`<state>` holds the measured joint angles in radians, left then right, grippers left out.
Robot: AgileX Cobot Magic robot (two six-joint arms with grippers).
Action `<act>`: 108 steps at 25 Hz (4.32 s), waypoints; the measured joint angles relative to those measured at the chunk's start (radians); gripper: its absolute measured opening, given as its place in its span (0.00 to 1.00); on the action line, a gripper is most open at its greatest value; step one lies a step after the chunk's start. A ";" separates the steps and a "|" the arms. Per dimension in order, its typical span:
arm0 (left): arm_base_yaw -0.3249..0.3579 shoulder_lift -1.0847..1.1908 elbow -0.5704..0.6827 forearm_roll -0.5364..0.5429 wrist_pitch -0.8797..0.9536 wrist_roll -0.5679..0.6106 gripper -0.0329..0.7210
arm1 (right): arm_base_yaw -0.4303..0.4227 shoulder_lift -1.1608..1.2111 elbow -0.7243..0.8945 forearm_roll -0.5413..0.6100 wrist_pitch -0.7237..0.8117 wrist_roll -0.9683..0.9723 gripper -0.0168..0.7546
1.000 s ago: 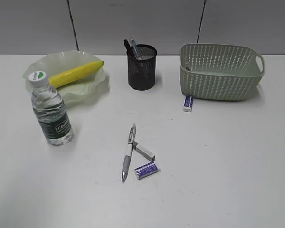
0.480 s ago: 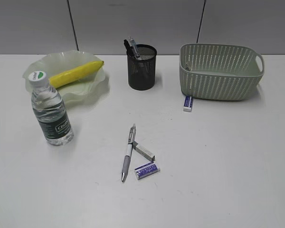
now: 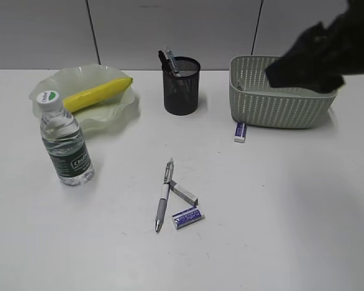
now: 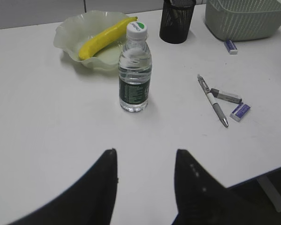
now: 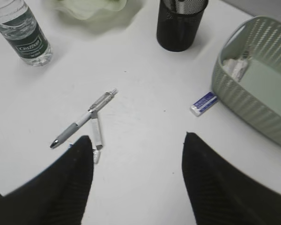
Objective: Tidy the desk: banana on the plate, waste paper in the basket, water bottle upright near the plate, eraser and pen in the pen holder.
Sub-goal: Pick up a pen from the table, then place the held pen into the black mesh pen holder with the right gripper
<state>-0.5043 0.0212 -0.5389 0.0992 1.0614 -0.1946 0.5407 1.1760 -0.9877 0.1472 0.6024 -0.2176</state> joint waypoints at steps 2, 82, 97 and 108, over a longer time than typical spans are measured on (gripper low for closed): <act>0.000 0.000 0.000 0.000 0.000 0.004 0.44 | 0.001 0.137 -0.105 0.042 0.055 0.004 0.64; 0.000 0.000 0.000 -0.011 0.000 0.018 0.43 | 0.067 0.983 -0.984 -0.418 0.032 0.625 0.16; 0.000 0.000 0.000 -0.011 0.000 0.018 0.43 | 0.052 1.163 -0.983 -0.600 -0.217 0.634 0.16; 0.000 0.000 0.000 -0.011 0.000 0.018 0.43 | 0.034 1.199 -0.983 -0.599 -0.219 0.683 0.53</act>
<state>-0.5043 0.0212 -0.5389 0.0886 1.0614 -0.1765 0.5751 2.3752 -1.9709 -0.4520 0.3833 0.4657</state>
